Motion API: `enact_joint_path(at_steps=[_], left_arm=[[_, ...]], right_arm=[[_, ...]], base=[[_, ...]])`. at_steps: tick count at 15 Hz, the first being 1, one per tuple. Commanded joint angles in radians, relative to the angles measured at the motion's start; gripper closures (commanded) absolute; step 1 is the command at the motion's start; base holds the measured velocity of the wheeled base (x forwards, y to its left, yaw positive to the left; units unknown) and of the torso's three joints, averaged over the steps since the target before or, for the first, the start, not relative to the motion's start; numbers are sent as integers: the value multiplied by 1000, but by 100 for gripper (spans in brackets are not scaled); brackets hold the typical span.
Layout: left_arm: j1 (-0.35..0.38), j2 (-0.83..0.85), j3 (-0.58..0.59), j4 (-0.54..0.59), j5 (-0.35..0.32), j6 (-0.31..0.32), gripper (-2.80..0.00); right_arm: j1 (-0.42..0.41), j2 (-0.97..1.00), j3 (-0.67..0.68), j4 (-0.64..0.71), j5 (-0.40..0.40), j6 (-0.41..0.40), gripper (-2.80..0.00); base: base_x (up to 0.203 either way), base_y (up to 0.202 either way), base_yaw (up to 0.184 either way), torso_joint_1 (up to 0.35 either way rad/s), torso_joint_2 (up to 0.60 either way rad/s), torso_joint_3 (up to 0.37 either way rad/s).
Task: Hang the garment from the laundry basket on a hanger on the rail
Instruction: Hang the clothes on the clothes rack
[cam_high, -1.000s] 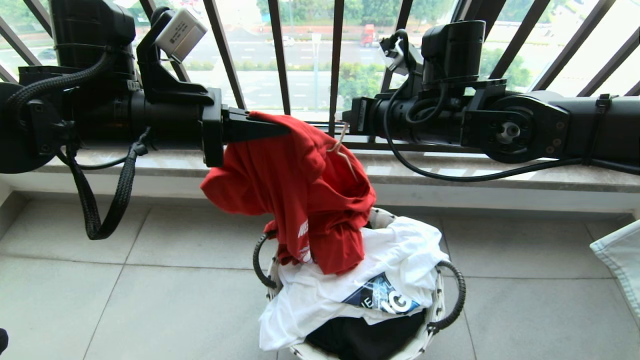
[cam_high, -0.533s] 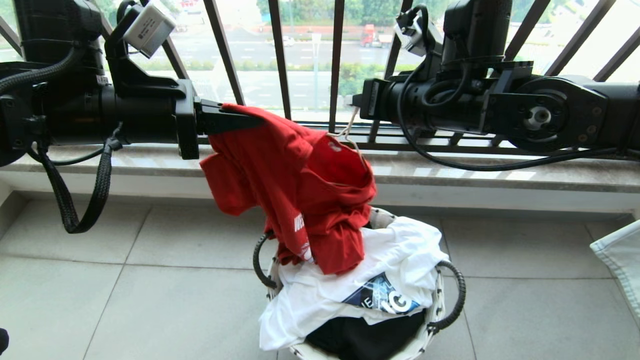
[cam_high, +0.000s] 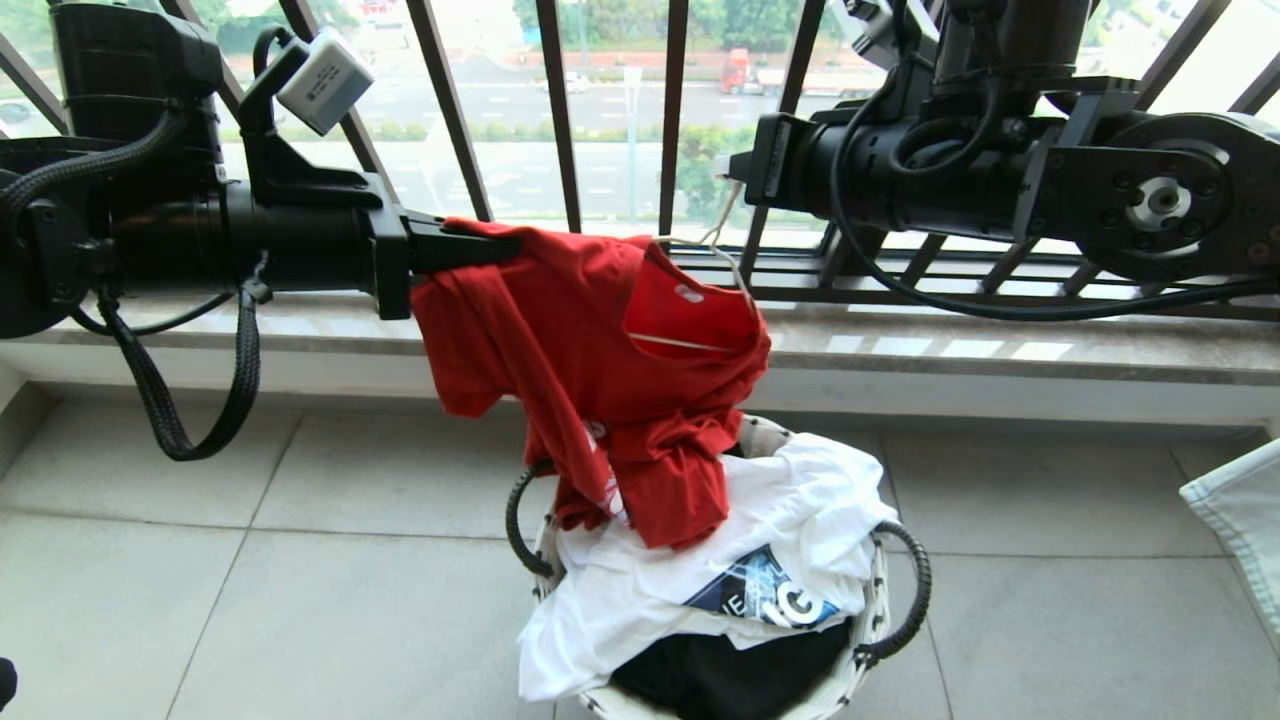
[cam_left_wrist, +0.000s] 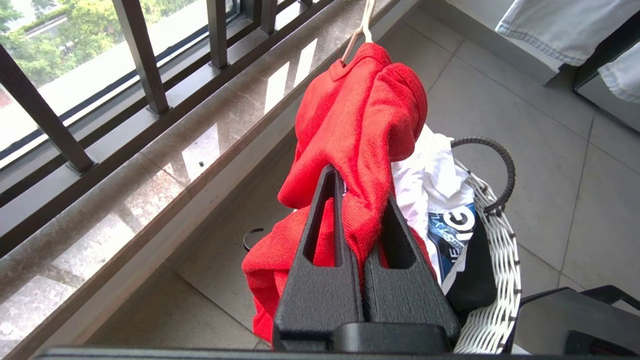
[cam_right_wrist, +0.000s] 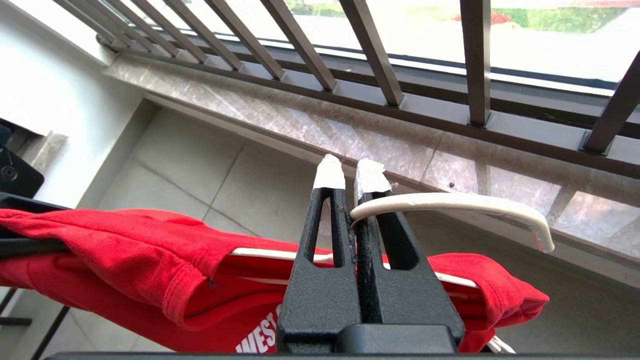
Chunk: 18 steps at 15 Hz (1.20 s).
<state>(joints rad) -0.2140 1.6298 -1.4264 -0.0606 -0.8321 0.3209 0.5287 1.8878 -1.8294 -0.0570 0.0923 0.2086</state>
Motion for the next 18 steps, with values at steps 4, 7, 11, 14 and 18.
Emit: enact_joint_path(at_steps=[4, 7, 11, 14, 18], left_arm=[[39, -1, 7, -1, -5, 0, 0], [41, -9, 29, -2, -7, 4, 0], [38, -53, 33, 0, -8, -2, 0], [29, -109, 42, 1, -8, -1, 0], [-10, -130, 67, 2, -4, 1, 0]], right_arm=[[2, -33, 7, -1, -25, 0, 0], [2, -38, 7, 0, -28, 0, 0], [2, -35, 7, 5, -28, -2, 0], [2, -29, 7, 5, -28, -3, 0], [2, -29, 7, 5, -28, -3, 0]], base=[[0, 0, 0, 0, 0, 0], [0, 0, 0, 0, 0, 0], [0, 0, 0, 0, 0, 0], [0, 0, 0, 0, 0, 0], [0, 0, 0, 0, 0, 0]])
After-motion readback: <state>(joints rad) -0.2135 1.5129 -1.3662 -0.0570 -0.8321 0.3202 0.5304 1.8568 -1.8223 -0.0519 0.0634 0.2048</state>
